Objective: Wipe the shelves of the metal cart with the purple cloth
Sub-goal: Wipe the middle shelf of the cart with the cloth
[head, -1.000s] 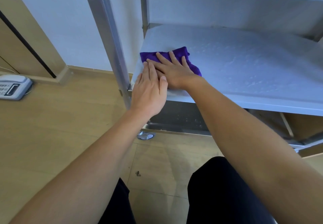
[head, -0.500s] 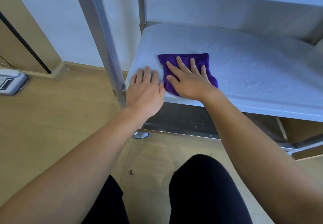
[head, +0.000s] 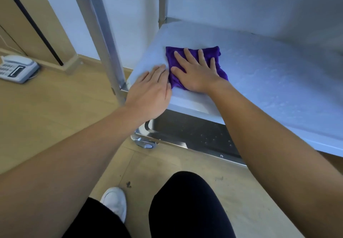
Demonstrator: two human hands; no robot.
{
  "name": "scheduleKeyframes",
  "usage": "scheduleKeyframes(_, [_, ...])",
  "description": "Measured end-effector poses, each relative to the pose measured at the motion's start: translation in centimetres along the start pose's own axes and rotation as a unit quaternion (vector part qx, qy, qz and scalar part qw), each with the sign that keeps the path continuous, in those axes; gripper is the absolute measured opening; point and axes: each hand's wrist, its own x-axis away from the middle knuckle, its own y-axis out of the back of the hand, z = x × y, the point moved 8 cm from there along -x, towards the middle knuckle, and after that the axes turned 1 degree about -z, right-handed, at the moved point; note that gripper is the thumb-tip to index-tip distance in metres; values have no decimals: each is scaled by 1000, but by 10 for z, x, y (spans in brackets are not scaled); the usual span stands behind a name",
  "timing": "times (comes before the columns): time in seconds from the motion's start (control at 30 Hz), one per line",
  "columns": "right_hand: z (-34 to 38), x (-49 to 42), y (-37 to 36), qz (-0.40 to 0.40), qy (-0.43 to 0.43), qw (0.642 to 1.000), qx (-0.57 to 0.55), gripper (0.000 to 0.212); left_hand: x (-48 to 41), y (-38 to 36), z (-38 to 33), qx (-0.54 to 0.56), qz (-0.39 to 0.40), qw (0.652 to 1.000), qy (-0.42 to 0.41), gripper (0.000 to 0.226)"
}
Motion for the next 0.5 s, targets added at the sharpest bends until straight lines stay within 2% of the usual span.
scheduleKeyframes(0.27, [3,-51,5,-4,-14,1000,-1,61,-6,-7,10,58,44,997,-9,53])
scheduleKeyframes(0.5, [-8,-91,11,-22,-65,998,3,62,-12,-6,4,13,-16,1000,-11,77])
